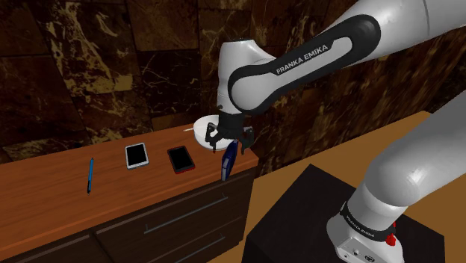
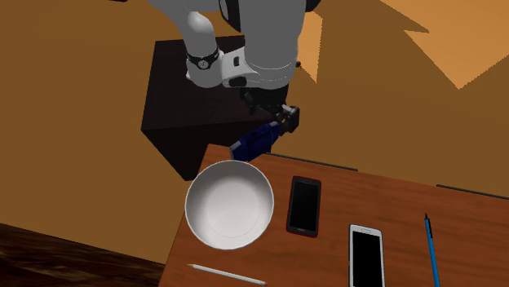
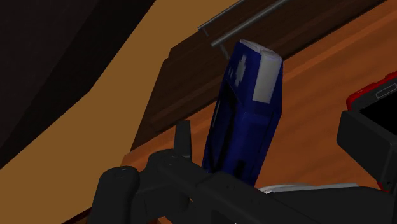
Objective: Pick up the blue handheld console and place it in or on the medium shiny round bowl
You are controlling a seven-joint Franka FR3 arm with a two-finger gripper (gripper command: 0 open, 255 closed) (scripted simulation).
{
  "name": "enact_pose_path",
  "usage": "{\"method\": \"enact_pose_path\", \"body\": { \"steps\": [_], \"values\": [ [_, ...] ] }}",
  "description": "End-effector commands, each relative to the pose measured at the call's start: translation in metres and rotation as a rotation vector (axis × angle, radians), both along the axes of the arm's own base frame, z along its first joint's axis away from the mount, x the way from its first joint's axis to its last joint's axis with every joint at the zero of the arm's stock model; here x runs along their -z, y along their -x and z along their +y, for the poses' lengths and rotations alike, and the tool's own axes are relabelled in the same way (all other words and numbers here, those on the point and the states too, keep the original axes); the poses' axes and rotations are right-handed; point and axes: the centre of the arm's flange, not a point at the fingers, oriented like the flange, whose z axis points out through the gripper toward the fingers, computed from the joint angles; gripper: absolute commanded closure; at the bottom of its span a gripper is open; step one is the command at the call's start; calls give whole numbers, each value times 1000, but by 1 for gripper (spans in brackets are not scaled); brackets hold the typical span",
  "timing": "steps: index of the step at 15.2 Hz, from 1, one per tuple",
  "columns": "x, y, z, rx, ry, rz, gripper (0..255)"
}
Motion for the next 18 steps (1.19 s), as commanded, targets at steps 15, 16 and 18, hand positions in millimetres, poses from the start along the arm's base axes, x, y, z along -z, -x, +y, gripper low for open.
{"method": "enact_pose_path", "body": {
  "steps": [15, 16, 18],
  "values": [
    [42, -3, 5, 15, -2, -1, 255],
    [42, -3, 5, 15, -2, -1, 255],
    [42, -3, 5, 15, -2, -1, 255]
  ]
}}
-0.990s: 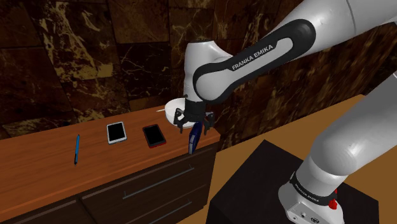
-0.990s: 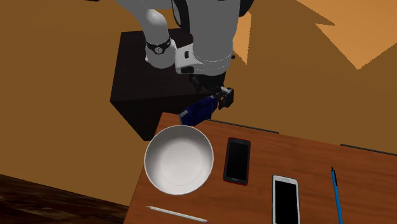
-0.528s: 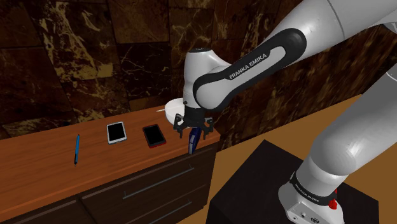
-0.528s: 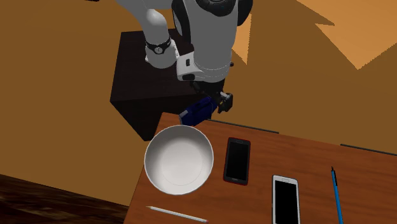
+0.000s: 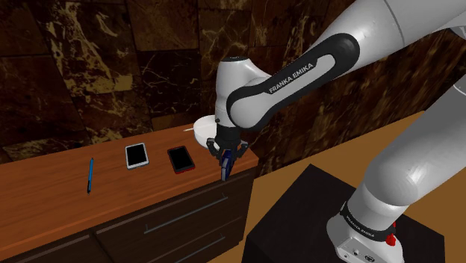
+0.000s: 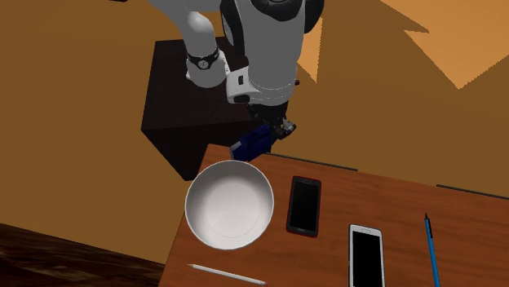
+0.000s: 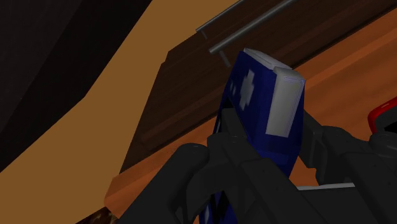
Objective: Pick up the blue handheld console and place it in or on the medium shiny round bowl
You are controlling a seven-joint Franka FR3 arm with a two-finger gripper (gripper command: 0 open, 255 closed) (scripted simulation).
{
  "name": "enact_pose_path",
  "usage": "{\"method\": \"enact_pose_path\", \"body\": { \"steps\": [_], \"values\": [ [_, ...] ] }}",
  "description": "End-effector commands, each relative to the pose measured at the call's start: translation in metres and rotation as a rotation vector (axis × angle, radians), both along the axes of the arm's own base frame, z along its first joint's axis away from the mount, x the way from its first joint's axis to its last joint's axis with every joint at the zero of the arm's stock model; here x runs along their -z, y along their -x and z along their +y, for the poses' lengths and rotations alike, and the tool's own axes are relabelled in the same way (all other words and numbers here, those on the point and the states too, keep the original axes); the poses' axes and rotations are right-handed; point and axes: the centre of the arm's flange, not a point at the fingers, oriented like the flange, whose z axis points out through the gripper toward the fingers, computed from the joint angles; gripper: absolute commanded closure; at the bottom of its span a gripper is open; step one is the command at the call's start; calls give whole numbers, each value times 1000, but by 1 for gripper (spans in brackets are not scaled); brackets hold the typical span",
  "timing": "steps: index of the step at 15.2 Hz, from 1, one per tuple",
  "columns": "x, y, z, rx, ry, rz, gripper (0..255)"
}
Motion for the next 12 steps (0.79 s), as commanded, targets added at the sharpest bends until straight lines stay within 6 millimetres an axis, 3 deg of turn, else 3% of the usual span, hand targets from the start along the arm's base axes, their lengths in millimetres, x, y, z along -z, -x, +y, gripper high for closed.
{"method": "enact_pose_path", "body": {
  "steps": [1, 6, 12],
  "values": [
    [0, 0, 0, 0, 0, 0, 255],
    [0, 0, 0, 0, 0, 0, 255],
    [-31, 0, 0, 0, 0, 0, 255]
  ]
}}
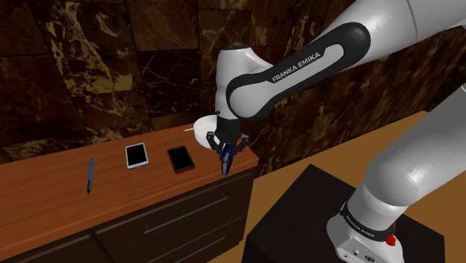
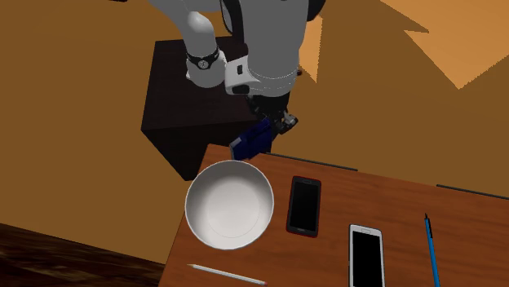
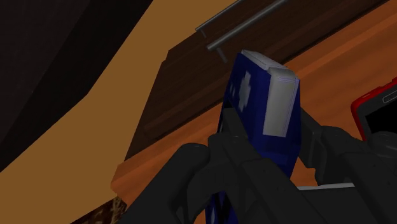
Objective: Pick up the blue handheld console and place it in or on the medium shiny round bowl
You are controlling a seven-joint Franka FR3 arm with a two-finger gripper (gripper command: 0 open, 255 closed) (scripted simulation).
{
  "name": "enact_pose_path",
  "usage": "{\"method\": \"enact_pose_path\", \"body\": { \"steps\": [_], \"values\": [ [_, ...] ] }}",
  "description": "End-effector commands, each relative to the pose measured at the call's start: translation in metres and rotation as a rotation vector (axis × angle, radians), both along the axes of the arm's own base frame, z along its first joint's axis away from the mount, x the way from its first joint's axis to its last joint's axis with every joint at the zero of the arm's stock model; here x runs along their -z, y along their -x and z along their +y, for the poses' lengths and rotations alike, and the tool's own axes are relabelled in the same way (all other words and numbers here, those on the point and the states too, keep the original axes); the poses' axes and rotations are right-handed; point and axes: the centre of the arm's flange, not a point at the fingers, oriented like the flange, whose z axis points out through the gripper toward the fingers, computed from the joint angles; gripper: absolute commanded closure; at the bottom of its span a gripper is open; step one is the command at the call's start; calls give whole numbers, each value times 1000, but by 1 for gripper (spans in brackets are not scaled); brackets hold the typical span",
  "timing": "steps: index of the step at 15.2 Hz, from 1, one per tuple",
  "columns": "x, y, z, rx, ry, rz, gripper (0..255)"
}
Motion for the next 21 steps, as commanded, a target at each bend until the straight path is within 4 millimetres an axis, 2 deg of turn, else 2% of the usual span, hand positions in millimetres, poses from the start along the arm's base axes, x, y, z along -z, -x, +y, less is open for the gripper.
{"method": "enact_pose_path", "body": {
  "steps": [1, 21],
  "values": [
    [-11, 0, 0, 0, 0, 0, 255],
    [-117, 0, 0, 0, 0, 0, 255]
  ]
}}
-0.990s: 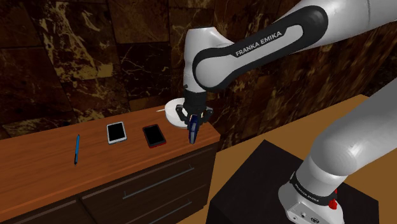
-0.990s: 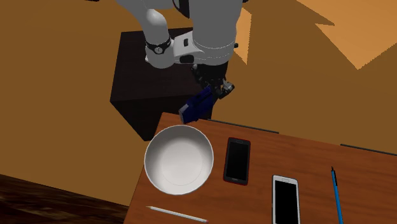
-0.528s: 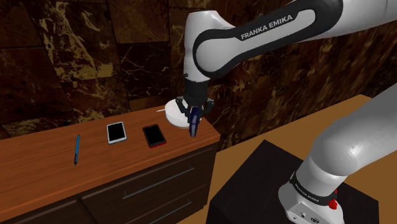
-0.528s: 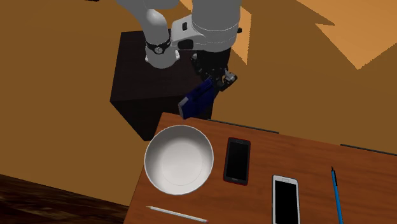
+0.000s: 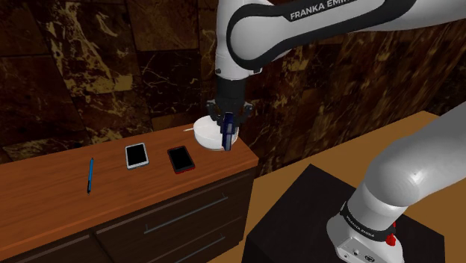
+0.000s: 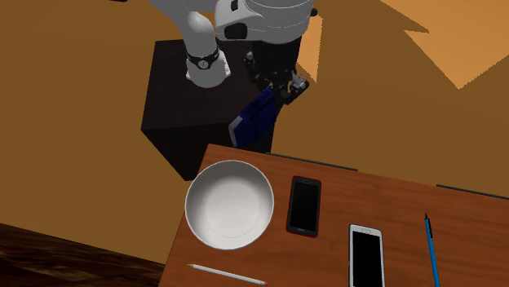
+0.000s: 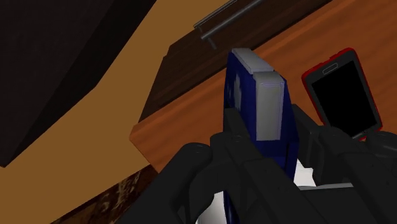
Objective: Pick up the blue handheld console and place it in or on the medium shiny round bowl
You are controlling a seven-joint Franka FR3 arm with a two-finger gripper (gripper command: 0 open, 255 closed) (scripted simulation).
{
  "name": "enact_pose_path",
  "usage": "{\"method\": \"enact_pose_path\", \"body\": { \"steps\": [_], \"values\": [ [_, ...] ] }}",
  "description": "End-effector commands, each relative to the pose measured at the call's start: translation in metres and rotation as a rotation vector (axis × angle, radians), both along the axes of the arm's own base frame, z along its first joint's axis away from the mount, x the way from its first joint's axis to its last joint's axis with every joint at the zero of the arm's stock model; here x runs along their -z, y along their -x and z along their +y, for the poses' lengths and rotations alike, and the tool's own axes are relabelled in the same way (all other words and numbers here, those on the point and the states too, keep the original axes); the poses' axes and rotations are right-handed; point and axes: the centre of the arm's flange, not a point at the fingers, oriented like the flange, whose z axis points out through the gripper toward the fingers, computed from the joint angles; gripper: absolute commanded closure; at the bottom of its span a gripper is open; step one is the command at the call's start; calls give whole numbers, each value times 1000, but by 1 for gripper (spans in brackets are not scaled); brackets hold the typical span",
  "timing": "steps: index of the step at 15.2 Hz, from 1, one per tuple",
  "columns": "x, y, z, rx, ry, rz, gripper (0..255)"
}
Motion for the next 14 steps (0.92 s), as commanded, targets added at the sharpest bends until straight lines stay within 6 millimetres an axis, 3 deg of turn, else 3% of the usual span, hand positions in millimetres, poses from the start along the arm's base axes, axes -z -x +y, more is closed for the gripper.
{"method": "enact_pose_path", "body": {
  "steps": [1, 3, 14],
  "values": [
    [-11, 1, 1, 0, 0, 0, 255],
    [-18, 1, 1, 0, 0, 0, 255],
    [-38, -127, -64, 0, 0, 0, 255]
  ]
}}
